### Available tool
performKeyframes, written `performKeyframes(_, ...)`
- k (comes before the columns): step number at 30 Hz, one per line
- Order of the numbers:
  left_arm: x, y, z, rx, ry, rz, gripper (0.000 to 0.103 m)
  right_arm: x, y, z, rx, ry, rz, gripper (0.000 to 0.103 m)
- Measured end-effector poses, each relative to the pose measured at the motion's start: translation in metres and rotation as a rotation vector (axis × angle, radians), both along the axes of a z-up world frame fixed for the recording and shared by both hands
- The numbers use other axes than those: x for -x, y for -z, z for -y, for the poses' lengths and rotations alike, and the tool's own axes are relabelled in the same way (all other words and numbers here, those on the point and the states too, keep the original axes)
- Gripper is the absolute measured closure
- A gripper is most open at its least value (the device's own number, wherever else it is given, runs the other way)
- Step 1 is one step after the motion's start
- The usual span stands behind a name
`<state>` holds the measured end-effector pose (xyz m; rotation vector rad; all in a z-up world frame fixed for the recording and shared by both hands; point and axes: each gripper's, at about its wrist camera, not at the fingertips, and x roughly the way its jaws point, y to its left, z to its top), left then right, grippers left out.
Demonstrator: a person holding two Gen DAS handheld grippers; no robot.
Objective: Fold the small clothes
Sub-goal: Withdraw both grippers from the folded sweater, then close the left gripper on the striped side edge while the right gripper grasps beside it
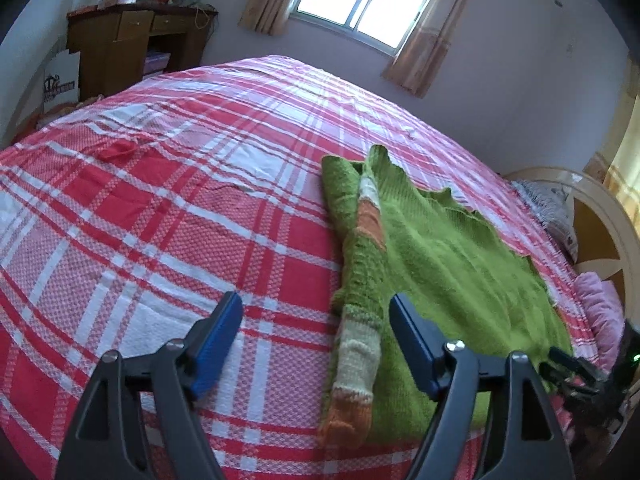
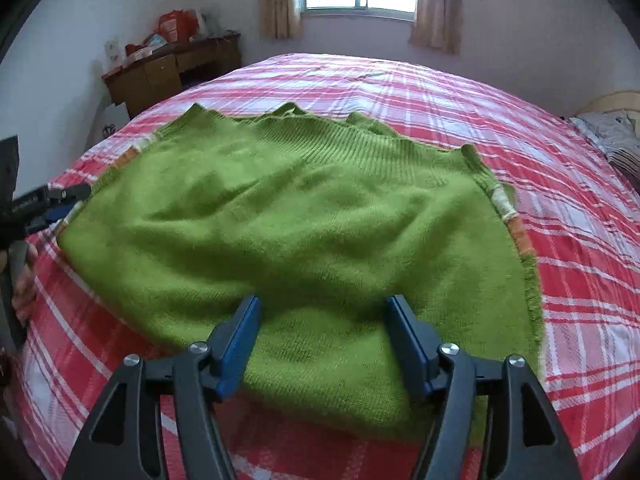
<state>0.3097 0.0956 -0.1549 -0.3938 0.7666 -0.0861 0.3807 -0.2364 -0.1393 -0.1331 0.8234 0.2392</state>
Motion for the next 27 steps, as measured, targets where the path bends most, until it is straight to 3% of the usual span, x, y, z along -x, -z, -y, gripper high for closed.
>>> performKeyframes(3, -0.003, -0.001, 0.006, -0.037, 0.006, -0.013, 0.023, 0.011, -0.011, -0.008, -0.003, -0.022, 0.047, 0.037)
performKeyframes(12, -0.009, -0.001, 0.023, -0.162, 0.023, -0.055, 0.016, 0.041, -0.012, -0.086, 0.149, -0.237, 0.145, 0.037)
performKeyframes(27, -0.012, -0.008, 0.027, -0.211, 0.027, -0.065, 0.010, 0.052, 0.009, -0.152, 0.287, -0.360, 0.198, 0.037)
